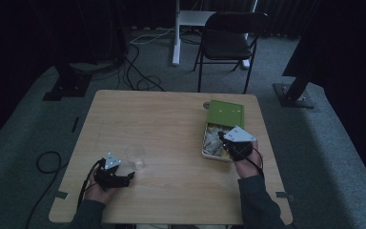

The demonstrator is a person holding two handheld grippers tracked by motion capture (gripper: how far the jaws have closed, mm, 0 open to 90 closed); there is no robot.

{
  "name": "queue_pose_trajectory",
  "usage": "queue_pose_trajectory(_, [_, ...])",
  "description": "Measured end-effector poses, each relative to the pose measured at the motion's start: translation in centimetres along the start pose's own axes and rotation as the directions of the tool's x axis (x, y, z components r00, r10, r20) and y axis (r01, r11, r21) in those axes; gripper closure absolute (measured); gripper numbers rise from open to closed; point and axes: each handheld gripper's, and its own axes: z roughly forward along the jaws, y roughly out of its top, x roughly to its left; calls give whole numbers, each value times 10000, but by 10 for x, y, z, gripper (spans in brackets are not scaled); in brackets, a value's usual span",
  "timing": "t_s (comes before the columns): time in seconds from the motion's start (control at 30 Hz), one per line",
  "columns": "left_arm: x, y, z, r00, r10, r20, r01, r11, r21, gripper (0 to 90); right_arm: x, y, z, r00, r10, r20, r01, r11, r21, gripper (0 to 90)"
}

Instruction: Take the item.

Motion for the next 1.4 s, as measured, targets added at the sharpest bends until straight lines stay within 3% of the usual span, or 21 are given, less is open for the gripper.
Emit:
queue_pose_trajectory(0.43, [0, 0, 0, 10000, -3, 6, 3, 10000, 12, 151, 0, 12, -15, 9997, -242, 97, 246, 9989, -392, 900])
queue_pose_trajectory(0.73, [0, 0, 0, 10000, -8, 2, 8, 10000, 3, 151, 2, 15, -22, 9997, -208, -115, 201, 9981, -582, 900])
queue_pose_trajectory(1.4, [0, 0, 0, 10000, 6, 4, -6, 10000, 15, 151, 29, 29, -27, 9926, -725, -977, 622, 9926, -1046, 900])
